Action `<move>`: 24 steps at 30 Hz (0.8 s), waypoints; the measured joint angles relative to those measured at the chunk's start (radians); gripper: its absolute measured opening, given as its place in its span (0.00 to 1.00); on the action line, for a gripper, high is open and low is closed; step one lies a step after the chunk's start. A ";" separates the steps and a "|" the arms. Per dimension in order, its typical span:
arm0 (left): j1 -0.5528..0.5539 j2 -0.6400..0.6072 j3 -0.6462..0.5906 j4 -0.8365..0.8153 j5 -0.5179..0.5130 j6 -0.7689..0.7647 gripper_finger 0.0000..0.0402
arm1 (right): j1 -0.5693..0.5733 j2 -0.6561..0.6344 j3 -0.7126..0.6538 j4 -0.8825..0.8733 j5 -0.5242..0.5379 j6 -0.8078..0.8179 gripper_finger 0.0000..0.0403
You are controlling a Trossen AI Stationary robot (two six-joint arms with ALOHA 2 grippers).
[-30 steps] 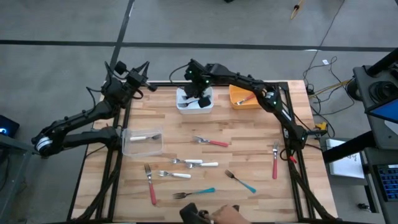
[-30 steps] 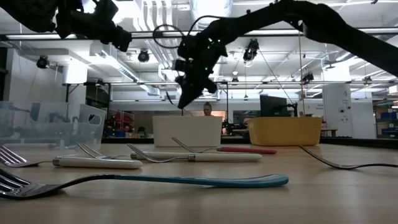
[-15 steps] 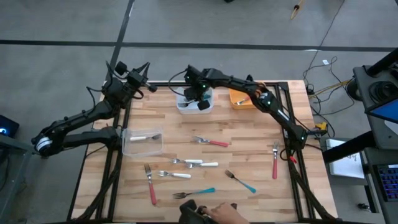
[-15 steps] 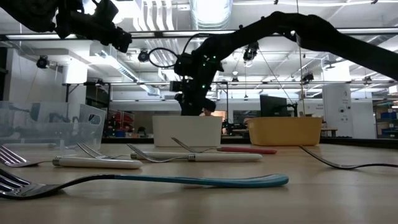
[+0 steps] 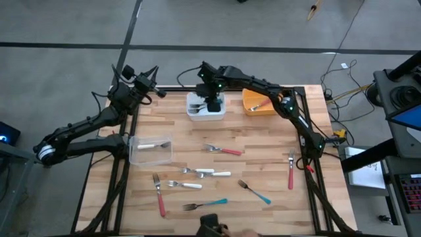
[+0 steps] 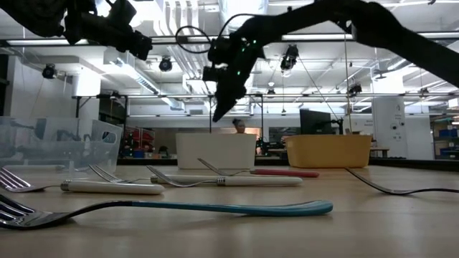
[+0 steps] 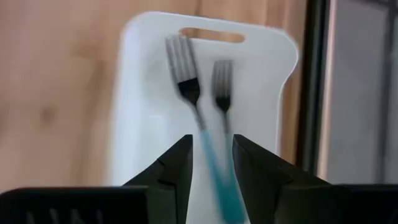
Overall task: Sort silverware by color (type)
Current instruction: Put the top pink fork into the yellow bin
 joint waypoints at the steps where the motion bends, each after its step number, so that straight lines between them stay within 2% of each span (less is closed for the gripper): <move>1: -0.004 0.000 0.000 -0.001 0.000 -0.016 0.00 | 0.001 -0.013 0.000 -0.027 -0.016 0.034 0.25; 6: -0.053 -0.004 0.000 -0.043 0.001 -0.118 0.00 | 0.015 -0.090 -0.005 -0.153 -0.154 0.182 0.21; 9: -0.104 -0.015 0.000 -0.102 0.002 -0.197 0.00 | 0.033 -0.118 -0.018 -0.211 -0.222 0.212 0.19; 16: -0.292 -0.038 0.000 -0.235 0.002 -0.337 0.00 | 0.135 -0.204 -0.143 -0.233 -0.245 0.241 0.17; 20: -0.408 -0.046 0.000 -0.248 0.002 -0.368 0.00 | 0.205 -0.280 -0.297 -0.129 -0.244 0.292 0.17; 24: -0.500 -0.053 0.000 -0.246 0.002 -0.386 0.00 | 0.279 -0.381 -0.500 0.082 -0.191 0.389 0.17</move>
